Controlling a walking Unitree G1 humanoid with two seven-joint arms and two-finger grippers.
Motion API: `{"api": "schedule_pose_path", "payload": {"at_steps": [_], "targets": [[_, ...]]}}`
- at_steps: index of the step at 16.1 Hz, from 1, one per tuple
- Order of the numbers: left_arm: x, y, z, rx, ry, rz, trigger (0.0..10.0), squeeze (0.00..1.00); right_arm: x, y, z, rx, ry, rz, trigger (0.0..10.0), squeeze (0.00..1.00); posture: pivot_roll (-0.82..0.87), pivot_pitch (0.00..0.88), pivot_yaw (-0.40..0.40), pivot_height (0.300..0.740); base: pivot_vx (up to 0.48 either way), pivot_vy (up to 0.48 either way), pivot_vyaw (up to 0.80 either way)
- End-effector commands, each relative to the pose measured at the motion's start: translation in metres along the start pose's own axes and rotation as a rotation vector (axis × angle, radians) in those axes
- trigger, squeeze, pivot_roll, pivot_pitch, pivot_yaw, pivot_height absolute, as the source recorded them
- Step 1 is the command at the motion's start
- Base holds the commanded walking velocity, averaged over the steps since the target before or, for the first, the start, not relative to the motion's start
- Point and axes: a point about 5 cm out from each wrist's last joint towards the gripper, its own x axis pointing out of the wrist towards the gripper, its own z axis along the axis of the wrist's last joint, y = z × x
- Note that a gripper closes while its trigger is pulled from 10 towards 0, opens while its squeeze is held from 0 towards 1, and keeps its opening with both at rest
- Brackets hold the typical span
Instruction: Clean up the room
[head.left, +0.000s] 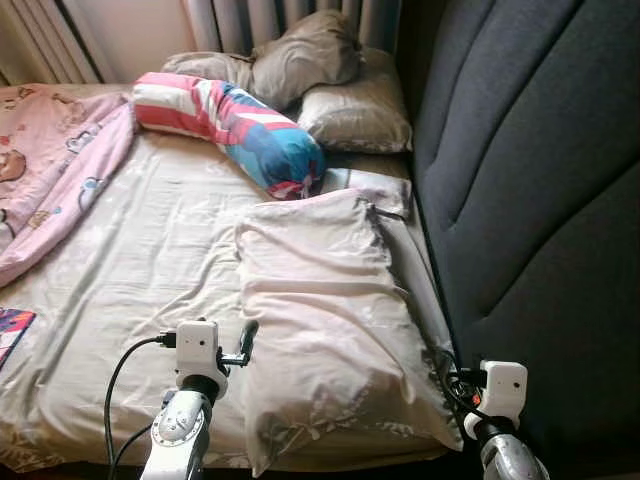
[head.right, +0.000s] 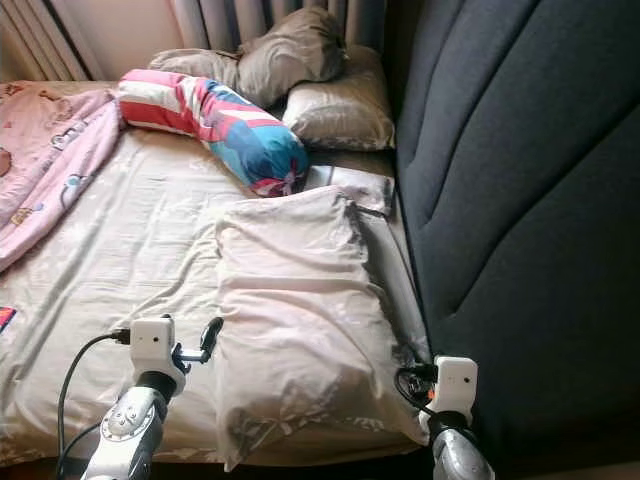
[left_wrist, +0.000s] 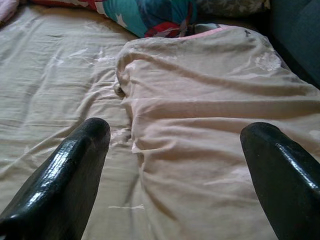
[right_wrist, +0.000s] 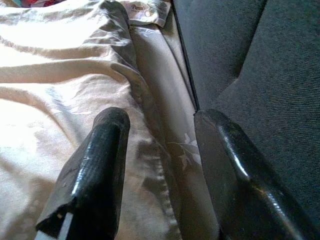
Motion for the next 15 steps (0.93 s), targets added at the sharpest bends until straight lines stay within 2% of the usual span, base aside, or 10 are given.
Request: {"api": "schedule_pose_path", "payload": {"at_steps": [1, 4, 7, 13, 15], "targets": [[-0.003, 0.0, -0.002, 0.011, 0.006, -0.006, 10.0, 0.0, -0.001, 0.001, -0.002, 0.0, 0.014, 0.002, 10.0, 0.0, -0.01, 0.126, -0.002, 0.74, 0.0, 0.0, 0.0], [0.002, -0.001, 0.005, 0.014, -0.021, -0.013, 10.0, 0.0, 0.006, 0.001, 0.006, -0.009, -0.008, 0.013, 10.0, 0.0, -0.01, 0.13, -0.001, 0.74, 0.0, 0.0, 0.0], [-0.001, 0.0, 0.002, 0.006, -0.007, -0.007, 10.0, 0.0, 0.007, 0.003, 0.008, -0.012, -0.014, 0.026, 10.0, 0.0, -0.01, 0.127, -0.003, 0.74, 0.0, 0.0, 0.0], [-0.002, 0.0, -0.001, 0.007, 0.006, -0.01, 10.0, 0.0, 0.005, 0.008, 0.003, -0.01, 0.003, 0.04, 10.0, 0.0, 0.0, 0.112, 0.0, 0.74, 0.0, 0.466, 0.0], [-0.001, 0.001, 0.001, 0.019, 0.0, -0.017, 10.0, 0.0, 0.006, 0.009, 0.003, -0.011, 0.007, 0.044, 10.0, 0.0, 0.0, 0.099, 0.004, 0.74, 0.0, 0.141, 0.0]]}}
